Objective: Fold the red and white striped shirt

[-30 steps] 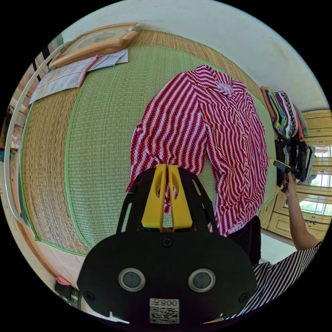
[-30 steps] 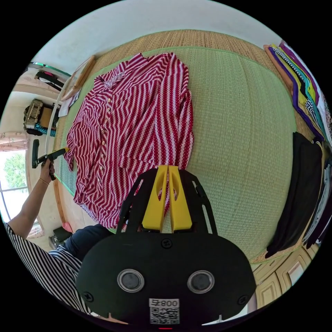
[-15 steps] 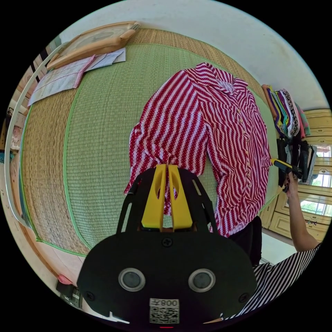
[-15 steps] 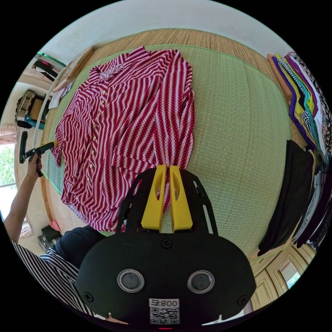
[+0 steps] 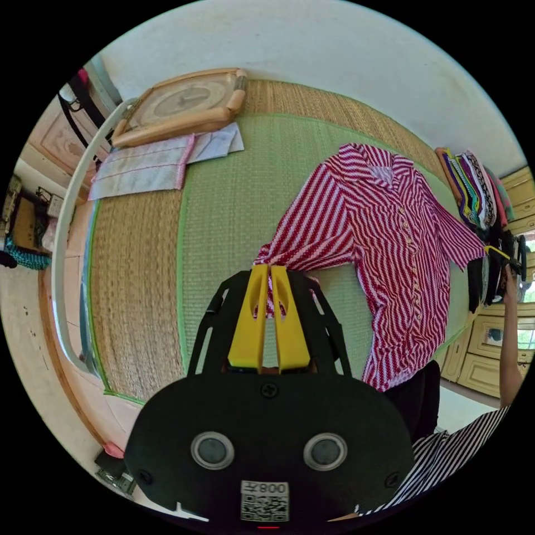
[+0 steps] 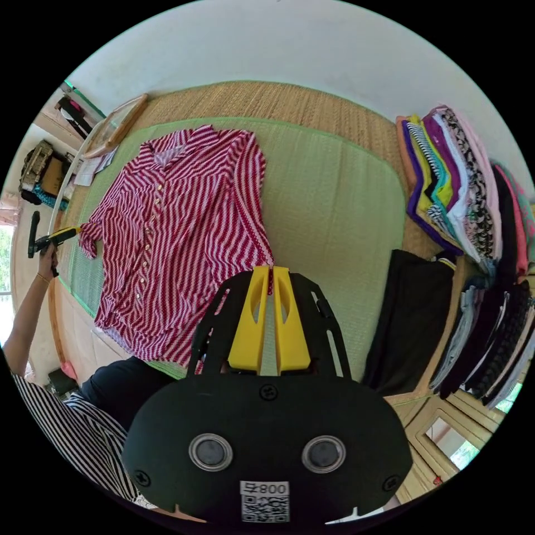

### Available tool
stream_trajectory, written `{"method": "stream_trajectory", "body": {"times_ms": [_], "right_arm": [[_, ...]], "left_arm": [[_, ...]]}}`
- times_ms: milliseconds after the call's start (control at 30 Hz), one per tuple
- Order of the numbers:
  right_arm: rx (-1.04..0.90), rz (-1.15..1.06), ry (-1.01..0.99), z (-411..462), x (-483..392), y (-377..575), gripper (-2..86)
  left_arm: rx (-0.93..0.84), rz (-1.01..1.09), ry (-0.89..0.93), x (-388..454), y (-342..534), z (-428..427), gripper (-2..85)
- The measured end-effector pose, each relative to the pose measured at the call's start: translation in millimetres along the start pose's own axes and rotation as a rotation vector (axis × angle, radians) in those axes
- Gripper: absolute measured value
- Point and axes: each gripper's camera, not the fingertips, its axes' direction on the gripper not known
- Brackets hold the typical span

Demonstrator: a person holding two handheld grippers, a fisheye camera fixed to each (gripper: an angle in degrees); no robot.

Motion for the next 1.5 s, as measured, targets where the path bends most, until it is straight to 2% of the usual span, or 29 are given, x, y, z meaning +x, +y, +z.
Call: {"method": "stream_trajectory", "body": {"times_ms": [67, 200, 333, 400, 567, 700, 900, 1067, 1500], "right_arm": [[0.012, 0.092, 0.073, -22.5, 49.9, -20.8, 1.9], [0.019, 0.258, 0.07, -35.4, 113.8, -36.1, 4.1], [0.018, 0.333, -0.114, -5.2, 134.9, -18.3, 6.2], [0.027, 0.286, -0.218, 15.3, 117.7, 0.7, 6.7], [-0.126, 0.088, -0.442, 88.7, 9.9, 80.4, 9.0], [-0.193, 0.048, -0.52, 111.4, -40.5, 124.8, 9.8], [-0.211, 0.067, -0.46, 118.1, -61.2, 139.0, 9.6], [-0.236, 0.075, -0.341, 125.6, -66.6, 134.0, 1.9], [-0.253, 0.159, -0.276, 98.2, 26.4, 157.4, 0.1]], "left_arm": [[0.047, -0.086, 0.012, -38.2, 1.2, -21.7, 0.2], [0.107, -0.201, 0.076, -79.4, 20.0, -39.1, 1.3], [0.067, -0.196, 0.253, -91.5, 64.5, -24.8, 3.5], [0.006, -0.168, 0.343, -85.5, 90.0, -10.8, 4.1], [-0.188, -0.069, 0.572, -52.3, 169.7, 19.6, 6.0], [-0.24, -0.035, 0.674, -42.9, 199.2, 19.6, 7.5], [-0.296, 0.024, 0.629, -37.9, 219.9, 15.4, 6.5], [-0.341, 0.055, 0.608, -38.3, 230.6, 9.3, 1.8], [-0.176, 0.023, 0.648, -96.2, 273.4, -73.2, 0.5]]}}
